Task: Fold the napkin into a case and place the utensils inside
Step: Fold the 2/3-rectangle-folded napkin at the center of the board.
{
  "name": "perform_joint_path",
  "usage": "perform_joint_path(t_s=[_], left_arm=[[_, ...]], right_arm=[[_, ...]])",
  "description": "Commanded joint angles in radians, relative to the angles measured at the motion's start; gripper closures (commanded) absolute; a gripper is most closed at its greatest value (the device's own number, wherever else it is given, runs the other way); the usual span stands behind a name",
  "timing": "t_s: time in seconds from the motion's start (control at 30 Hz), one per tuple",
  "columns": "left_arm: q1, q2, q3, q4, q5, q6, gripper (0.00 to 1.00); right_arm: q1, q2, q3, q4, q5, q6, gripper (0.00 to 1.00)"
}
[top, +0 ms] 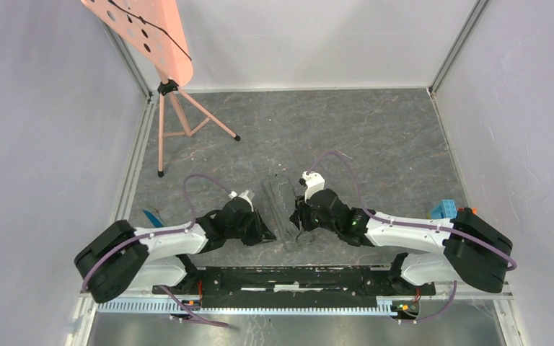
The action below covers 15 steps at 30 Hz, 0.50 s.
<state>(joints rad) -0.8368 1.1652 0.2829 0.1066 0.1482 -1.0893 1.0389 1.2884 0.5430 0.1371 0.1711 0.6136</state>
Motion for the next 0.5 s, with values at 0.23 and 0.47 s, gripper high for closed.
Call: perform_joint_path(t_s=[0.23, 0.47], left_arm=[[-0.217, 0.367, 0.216, 0.184, 0.018, -0.036, 0.81], [-0.148, 0.186, 0.147, 0.057, -0.046, 0.017, 0.67]], right_arm=[[-0.068, -0.050, -0.012, -0.054, -0.038, -0.104, 0.69], [-0.140, 0.004, 0.091, -0.060, -0.088, -0.257, 0.55]])
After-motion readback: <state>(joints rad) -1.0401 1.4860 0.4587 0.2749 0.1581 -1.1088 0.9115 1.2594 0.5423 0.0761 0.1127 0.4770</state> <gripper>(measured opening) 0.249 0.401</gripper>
